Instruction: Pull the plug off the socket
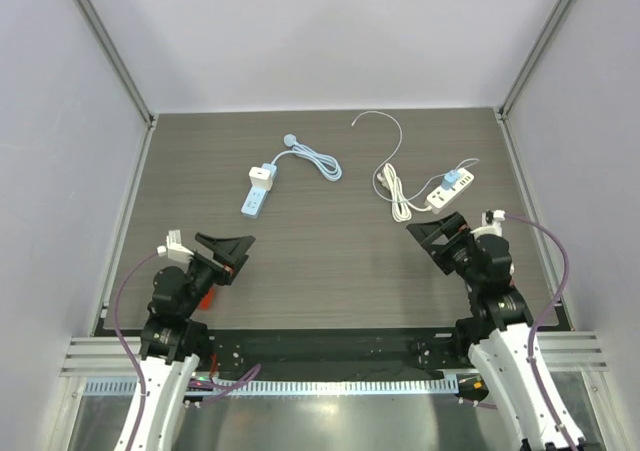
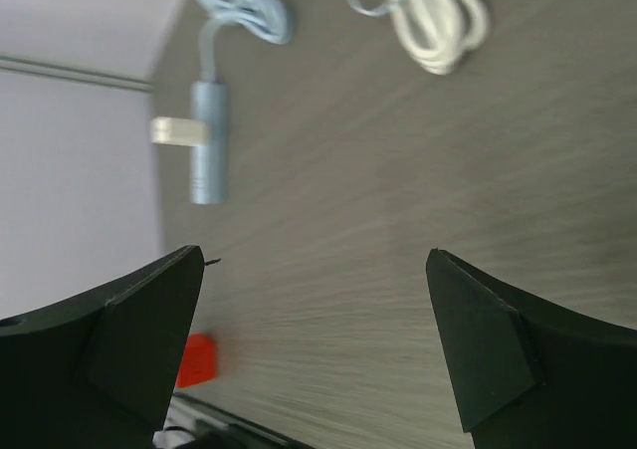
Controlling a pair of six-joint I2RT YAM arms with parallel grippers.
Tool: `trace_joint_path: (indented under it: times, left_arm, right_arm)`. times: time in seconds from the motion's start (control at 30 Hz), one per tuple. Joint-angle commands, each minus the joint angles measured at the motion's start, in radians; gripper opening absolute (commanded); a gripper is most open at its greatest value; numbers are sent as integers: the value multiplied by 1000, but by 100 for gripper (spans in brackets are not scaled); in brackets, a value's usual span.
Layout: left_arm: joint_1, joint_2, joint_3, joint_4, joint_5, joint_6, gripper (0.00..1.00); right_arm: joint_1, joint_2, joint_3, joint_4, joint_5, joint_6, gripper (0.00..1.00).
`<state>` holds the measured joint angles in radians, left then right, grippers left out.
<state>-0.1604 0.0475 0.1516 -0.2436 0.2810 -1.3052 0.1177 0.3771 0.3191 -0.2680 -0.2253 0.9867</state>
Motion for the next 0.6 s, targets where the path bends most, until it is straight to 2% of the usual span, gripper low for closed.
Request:
trace_joint_path:
  times: [0.0, 0.07, 0.2, 0.27, 0.37, 0.47, 0.5, 0.57]
  left_arm:
    - [7, 14, 78, -117, 0, 7, 100]
    - [7, -14, 97, -123, 30, 68, 100]
    - [5, -93, 201, -328, -222, 38, 100]
    - [7, -58, 245, -368, -275, 55, 100]
    - [-1, 84, 362, -454, -374, 148, 100]
    - [-30, 217, 504, -725, -577, 159, 100]
    - [-31, 265, 590, -764, -616, 176, 100]
    - [-30, 429, 660, -827, -669, 266, 100]
  right_arm:
    - [-3, 138, 83, -189, 110, -231, 100]
    - [-3, 210, 135, -212, 64, -284, 100]
    - [-3, 237, 161, -215, -54, -318, 100]
    - [-3, 206, 134, -160, -115, -338, 100]
    - [-3, 169, 106, -93, -190, -345, 100]
    - [-1, 197, 110, -73, -265, -381, 100]
    - [0, 203, 112, -66, -282, -390, 100]
    - [3, 203, 118, -62, -302, -411, 100]
